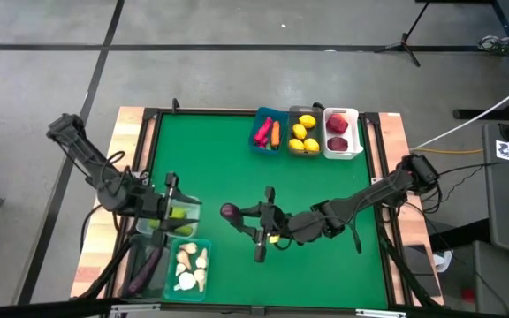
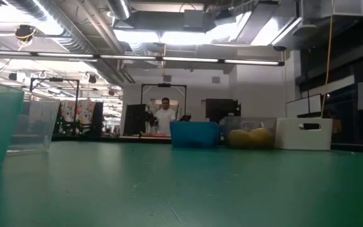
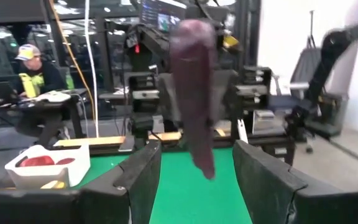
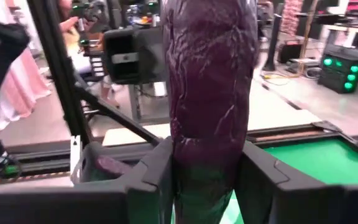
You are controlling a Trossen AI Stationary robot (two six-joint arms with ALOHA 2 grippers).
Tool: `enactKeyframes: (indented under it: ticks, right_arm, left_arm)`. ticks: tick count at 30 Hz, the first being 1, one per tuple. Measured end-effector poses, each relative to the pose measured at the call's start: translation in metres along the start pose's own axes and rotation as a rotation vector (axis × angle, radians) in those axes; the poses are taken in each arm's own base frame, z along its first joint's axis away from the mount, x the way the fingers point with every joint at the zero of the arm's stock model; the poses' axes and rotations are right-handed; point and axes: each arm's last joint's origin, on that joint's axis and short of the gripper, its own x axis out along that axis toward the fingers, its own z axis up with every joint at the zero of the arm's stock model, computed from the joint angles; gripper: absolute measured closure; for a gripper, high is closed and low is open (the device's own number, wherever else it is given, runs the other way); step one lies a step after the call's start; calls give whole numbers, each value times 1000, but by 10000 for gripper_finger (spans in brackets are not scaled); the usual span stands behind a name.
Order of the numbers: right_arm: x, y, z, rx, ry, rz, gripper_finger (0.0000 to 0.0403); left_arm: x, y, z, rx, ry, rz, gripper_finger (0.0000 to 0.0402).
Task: Sort produce into baskets
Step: Put the violet eggplant into the bottom black bin
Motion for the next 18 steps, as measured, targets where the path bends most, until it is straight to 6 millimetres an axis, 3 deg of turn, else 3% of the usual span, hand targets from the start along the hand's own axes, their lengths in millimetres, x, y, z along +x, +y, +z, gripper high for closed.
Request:
enactKeyframes:
  ticks: [9, 18]
  right_arm:
    - [11, -4, -7, -19, 2, 38, 277]
    - [16, -4, -11, -18, -3, 64, 273]
  left_arm:
    - [8, 11, -2, -54, -36, 44, 205]
    - [13, 12, -2, 94, -61, -162, 205]
